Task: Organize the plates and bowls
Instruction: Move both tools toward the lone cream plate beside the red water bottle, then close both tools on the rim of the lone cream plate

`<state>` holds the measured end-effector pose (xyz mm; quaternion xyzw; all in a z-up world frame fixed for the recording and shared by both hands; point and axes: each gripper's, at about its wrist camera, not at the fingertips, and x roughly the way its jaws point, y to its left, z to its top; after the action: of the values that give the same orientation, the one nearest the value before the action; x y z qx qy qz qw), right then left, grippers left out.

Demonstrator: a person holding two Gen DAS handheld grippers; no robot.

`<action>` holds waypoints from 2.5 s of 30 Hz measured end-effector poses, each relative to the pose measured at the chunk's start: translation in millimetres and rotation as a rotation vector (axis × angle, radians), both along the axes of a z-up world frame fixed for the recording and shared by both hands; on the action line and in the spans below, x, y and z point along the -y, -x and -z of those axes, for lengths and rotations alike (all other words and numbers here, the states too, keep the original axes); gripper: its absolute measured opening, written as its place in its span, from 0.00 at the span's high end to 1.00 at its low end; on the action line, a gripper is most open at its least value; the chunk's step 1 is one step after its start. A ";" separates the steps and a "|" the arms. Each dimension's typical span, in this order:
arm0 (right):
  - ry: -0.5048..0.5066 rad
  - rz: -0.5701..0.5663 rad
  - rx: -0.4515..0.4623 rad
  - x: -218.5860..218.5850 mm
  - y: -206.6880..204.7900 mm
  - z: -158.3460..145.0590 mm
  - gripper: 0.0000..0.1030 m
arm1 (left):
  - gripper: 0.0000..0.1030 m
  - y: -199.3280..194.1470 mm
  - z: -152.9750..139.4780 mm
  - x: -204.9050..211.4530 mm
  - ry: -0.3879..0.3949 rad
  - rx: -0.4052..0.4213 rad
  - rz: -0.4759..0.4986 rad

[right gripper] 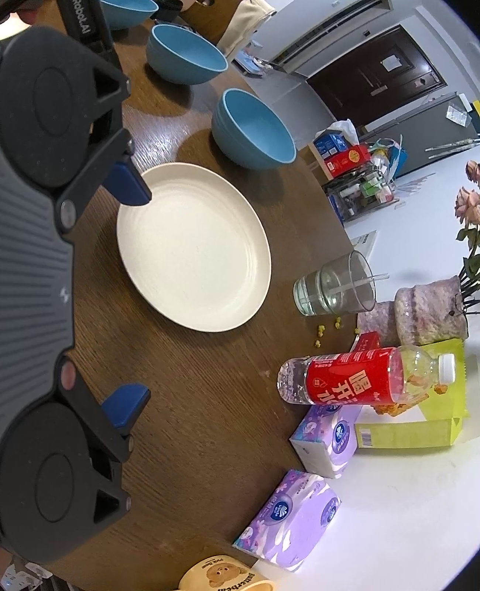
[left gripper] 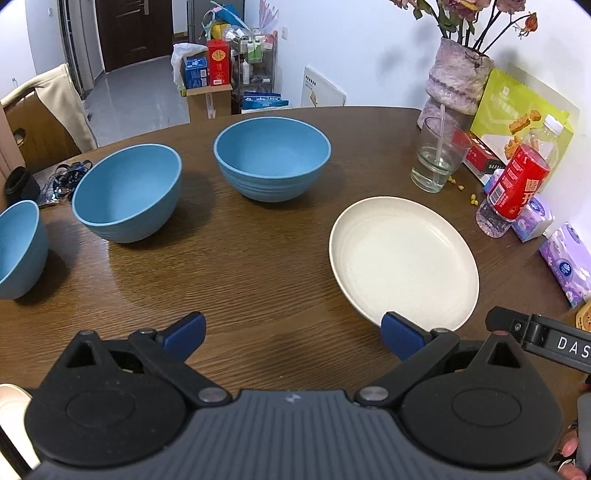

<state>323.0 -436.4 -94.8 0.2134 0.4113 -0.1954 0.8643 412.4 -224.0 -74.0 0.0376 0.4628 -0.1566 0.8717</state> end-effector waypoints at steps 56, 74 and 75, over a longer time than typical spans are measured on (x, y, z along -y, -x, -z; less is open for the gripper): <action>-0.072 -0.038 -0.100 89.5 -105.0 76.7 0.44 | 0.49 -100.8 82.3 85.2 -0.035 -0.176 -0.086; -0.122 -0.062 -0.048 96.3 -106.9 84.4 0.89 | 0.75 -105.3 87.9 93.5 -0.019 -0.177 -0.105; -0.124 -0.063 -0.044 96.5 -106.5 84.8 0.89 | 0.75 -105.0 87.7 93.3 -0.019 -0.175 -0.106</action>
<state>429.5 -532.9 -179.7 0.2492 0.4479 -0.1469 0.8460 517.4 -317.3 -161.7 0.0074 0.5399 -0.1087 0.8347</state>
